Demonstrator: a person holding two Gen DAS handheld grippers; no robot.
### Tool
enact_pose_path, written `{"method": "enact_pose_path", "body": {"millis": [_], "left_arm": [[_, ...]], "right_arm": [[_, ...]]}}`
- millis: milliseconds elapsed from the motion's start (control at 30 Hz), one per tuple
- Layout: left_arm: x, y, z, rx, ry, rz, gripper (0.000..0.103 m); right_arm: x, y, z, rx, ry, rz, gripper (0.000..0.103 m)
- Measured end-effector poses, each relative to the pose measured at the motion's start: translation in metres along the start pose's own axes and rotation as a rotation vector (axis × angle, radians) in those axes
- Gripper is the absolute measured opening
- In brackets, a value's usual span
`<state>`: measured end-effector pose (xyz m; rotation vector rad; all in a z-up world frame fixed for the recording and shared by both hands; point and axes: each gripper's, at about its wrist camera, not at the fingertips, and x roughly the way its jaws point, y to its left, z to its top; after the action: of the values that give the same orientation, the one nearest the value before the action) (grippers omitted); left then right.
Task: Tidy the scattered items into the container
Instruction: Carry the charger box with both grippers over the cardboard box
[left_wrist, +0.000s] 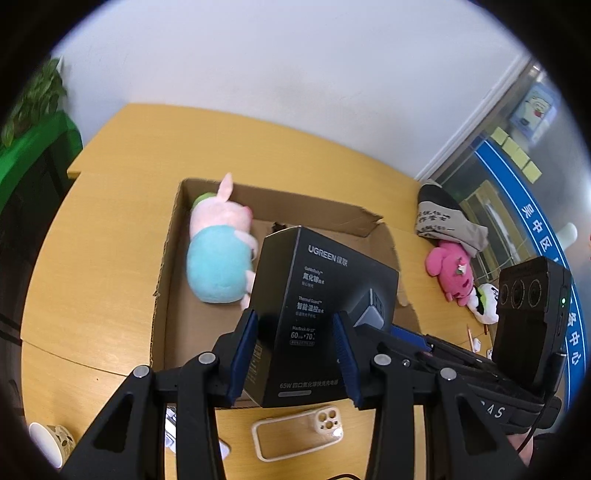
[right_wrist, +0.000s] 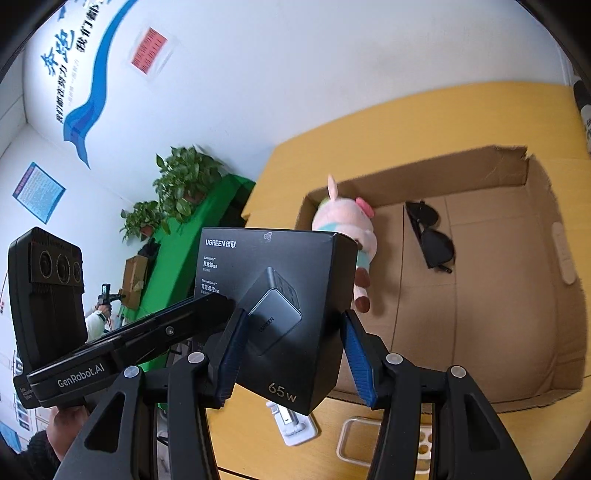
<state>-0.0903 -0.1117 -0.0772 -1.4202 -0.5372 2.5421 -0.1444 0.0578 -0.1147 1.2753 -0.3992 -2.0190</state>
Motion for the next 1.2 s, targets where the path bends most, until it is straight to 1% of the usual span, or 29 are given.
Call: {"method": "enact_pose_path", "body": {"millis": [200,400,833,1100,1200], "left_arm": [[0.033,0.035,-0.003,-0.047,0.048,0.003,0.04],[0.061,0.057,-0.012,-0.091,0.093,0.005,0.041],[0.115,0.083,-0.035,-0.149,0.226,0.026,0.041],[0.135,0.098,-0.041,-0.171,0.282,0.061,0.041],[0.14,0.098,-0.043,-0.161,0.294,0.08,0.039]], "right_arm": [[0.045,-0.011,-0.004,0.026,0.086,-0.021,0.056],[0.077,-0.025,-0.009,0.041,0.153,-0.042,0.056],[0.126,-0.057,-0.027,0.1,0.271,-0.088,0.056],[0.154,-0.073,-0.035,0.136,0.323,-0.075,0.056],[0.162,-0.078,-0.038,0.152,0.34,-0.069,0.056]]}}
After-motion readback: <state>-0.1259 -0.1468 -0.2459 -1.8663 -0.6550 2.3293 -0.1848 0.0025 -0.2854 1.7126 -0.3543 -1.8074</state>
